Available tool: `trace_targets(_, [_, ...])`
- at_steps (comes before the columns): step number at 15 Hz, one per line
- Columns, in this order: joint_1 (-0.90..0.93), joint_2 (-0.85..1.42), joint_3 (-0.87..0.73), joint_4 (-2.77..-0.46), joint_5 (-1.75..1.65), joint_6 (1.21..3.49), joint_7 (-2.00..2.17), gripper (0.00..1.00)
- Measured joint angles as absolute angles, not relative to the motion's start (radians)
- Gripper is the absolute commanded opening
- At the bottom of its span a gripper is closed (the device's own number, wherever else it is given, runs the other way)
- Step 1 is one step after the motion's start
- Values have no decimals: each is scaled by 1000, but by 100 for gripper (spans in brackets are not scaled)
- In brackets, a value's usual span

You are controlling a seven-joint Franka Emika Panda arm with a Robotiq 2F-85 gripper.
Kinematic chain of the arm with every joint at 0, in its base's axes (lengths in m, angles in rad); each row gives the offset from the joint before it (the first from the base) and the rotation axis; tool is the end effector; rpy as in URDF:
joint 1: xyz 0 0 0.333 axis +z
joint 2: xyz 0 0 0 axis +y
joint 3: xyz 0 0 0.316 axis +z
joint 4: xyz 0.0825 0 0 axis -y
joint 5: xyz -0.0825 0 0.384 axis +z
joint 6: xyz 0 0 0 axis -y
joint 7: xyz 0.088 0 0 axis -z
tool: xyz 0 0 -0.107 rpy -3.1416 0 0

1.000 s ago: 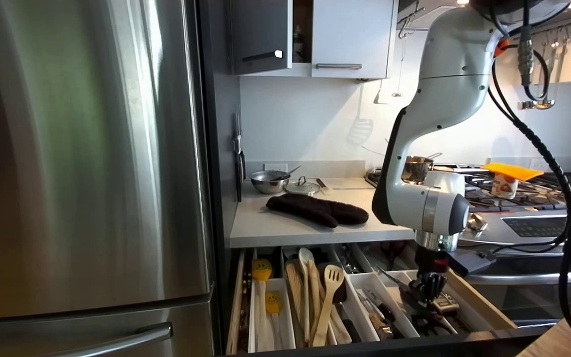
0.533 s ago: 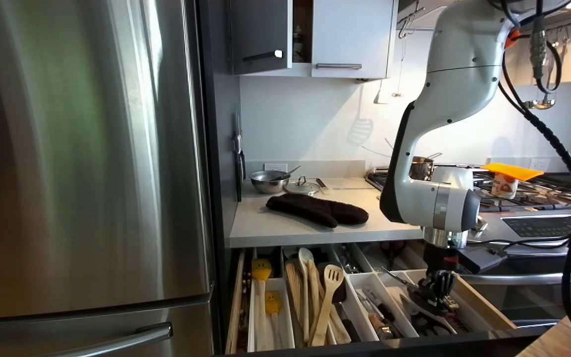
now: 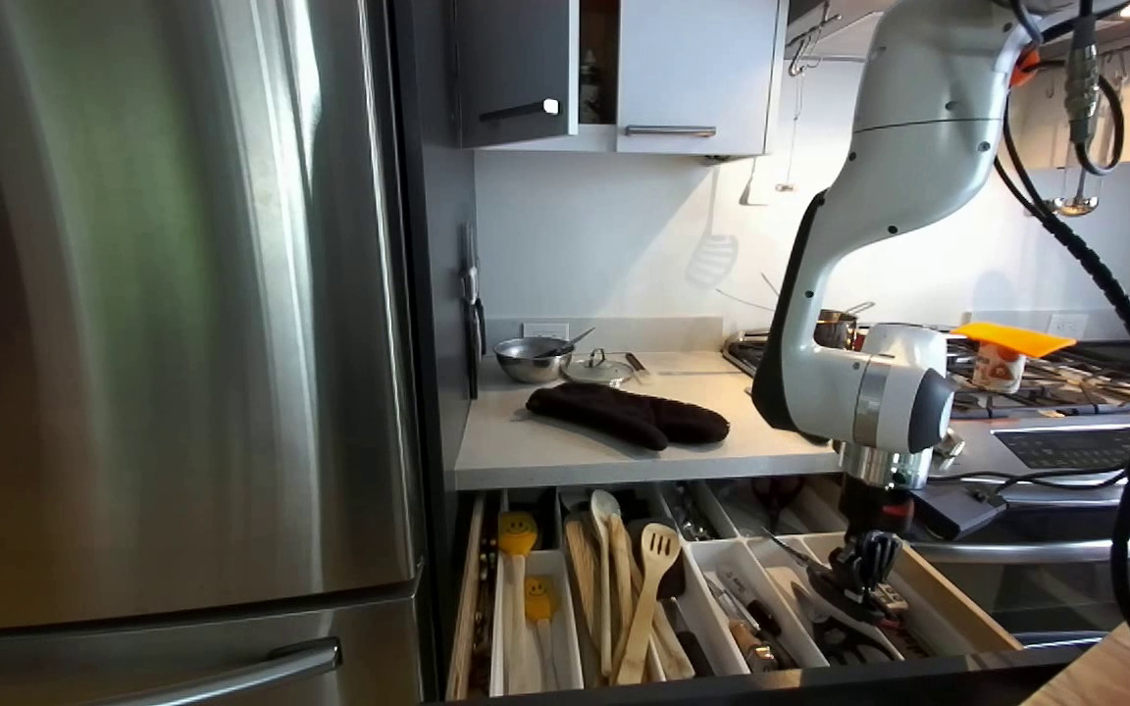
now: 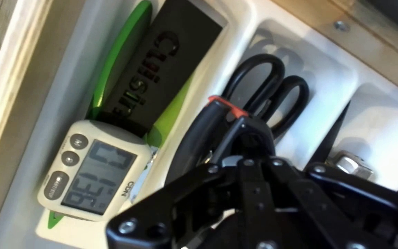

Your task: Move one scissors in the drawer forwards

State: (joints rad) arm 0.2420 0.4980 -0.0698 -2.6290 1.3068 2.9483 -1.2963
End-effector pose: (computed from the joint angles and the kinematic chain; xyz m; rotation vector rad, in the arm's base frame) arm 0.3384 -0.0117 0.0694 -2.9805 -0.2555 0.0739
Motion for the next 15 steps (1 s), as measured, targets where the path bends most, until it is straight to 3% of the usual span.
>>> trace_targets(7, [242, 426, 12, -2611, 1656, 3014, -1594, 0])
trace_targets(15, [270, 403, -25, -2565, 1987, 3029, -1910, 0])
